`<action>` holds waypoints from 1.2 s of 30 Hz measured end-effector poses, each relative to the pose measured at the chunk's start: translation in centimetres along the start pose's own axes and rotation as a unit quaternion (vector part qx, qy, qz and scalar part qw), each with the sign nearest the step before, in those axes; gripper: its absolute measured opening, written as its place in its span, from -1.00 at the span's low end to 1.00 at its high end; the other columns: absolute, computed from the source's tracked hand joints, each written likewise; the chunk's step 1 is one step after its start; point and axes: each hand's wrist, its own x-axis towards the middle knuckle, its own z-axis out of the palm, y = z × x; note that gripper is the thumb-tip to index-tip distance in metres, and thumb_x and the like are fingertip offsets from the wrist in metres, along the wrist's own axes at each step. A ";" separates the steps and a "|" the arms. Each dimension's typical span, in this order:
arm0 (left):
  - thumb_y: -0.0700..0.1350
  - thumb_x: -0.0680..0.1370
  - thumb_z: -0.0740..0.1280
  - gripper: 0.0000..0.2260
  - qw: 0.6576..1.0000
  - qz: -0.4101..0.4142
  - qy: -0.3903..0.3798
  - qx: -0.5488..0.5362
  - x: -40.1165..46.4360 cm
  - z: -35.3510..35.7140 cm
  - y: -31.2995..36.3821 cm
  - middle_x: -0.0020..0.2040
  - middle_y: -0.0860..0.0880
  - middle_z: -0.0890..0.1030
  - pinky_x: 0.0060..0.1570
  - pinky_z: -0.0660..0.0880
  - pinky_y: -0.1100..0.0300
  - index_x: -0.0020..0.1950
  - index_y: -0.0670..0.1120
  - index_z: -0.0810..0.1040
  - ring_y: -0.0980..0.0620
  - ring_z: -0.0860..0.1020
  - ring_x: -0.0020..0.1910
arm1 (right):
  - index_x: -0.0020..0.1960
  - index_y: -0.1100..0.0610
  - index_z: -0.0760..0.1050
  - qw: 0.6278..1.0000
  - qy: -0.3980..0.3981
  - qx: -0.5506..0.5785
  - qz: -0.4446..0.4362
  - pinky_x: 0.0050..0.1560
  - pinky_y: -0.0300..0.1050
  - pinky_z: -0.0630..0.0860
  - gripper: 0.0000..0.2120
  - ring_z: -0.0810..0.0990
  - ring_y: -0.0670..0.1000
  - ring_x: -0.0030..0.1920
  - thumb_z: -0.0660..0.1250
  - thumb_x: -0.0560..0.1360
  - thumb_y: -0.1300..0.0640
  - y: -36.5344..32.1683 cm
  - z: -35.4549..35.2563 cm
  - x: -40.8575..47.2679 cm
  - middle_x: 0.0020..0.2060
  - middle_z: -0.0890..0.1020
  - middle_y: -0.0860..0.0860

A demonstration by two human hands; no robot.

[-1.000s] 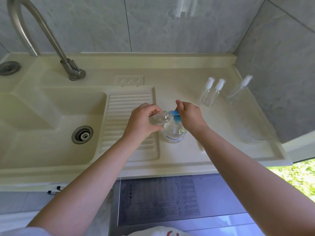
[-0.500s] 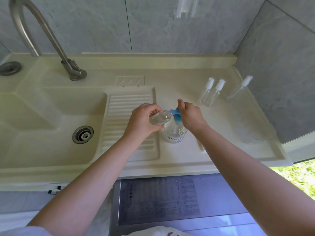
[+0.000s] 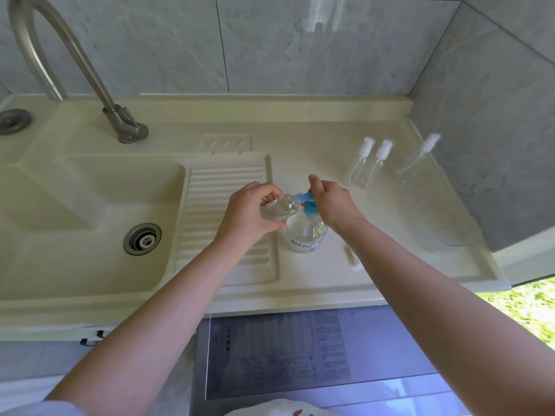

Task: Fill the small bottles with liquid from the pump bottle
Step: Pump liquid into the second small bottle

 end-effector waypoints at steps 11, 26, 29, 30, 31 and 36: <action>-0.19 0.14 0.66 -0.55 1.000 0.007 0.006 0.001 -0.1 0.0 -0.3 -0.11 0.05 0.59 -0.10 0.43 0.46 -0.04 0.00 0.63 0.13 0.56 -0.15 | 0.04 0.27 0.57 0.999 -0.003 0.047 0.026 -0.11 -0.09 0.38 -0.46 0.48 0.09 -0.10 0.04 0.66 -0.16 0.2 -0.1 0.1 0.01 0.62 0.20; -0.18 0.14 0.65 -0.55 1.000 0.012 0.009 -0.008 -0.2 0.5 -0.7 -0.12 0.05 0.59 -0.02 0.51 0.25 -0.03 0.01 0.63 0.07 0.57 -0.12 | 0.06 0.34 0.56 1.000 0.018 0.020 0.012 -0.01 -0.03 0.41 -0.49 0.52 0.20 0.00 0.00 0.70 -0.03 -0.1 0.3 -0.1 0.00 0.61 0.25; -0.19 0.14 0.65 -0.55 1.000 0.013 0.014 -0.015 -0.2 0.2 -0.9 -0.12 0.06 0.59 -0.03 0.49 0.33 -0.03 -0.01 0.63 0.09 0.56 -0.12 | 0.05 0.29 0.58 0.999 0.005 0.033 0.035 -0.17 -0.10 0.37 -0.47 0.47 0.10 -0.12 0.01 0.68 -0.10 0.0 0.1 0.1 -0.05 0.58 0.16; -0.19 0.14 0.65 -0.55 1.000 0.012 0.014 -0.017 -0.2 0.2 -0.9 -0.13 0.06 0.59 -0.03 0.48 0.35 -0.03 -0.01 0.64 0.10 0.56 -0.12 | 0.05 0.29 0.58 0.999 0.005 0.030 0.029 -0.18 -0.11 0.37 -0.47 0.46 0.09 -0.14 0.02 0.67 -0.10 0.0 0.1 0.1 -0.06 0.58 0.16; -0.19 0.14 0.65 -0.55 1.000 0.012 0.014 -0.019 -0.2 0.1 -0.9 -0.12 0.07 0.59 -0.04 0.48 0.36 -0.03 -0.01 0.64 0.11 0.56 -0.13 | 0.05 0.30 0.57 1.000 0.008 0.023 0.016 -0.17 -0.10 0.37 -0.47 0.46 0.10 -0.14 0.02 0.68 -0.10 0.1 0.1 0.1 -0.09 0.58 0.17; -0.18 0.14 0.65 -0.56 1.000 0.005 0.001 -0.018 -0.3 0.6 -1.0 -0.11 0.05 0.60 -0.03 0.52 0.24 -0.04 0.01 0.63 0.07 0.58 -0.13 | 0.05 0.35 0.54 0.998 0.034 -0.025 -0.040 -0.12 -0.09 0.32 -0.51 0.45 0.15 -0.15 0.00 0.70 0.00 0.0 0.7 -0.3 -0.18 0.52 0.18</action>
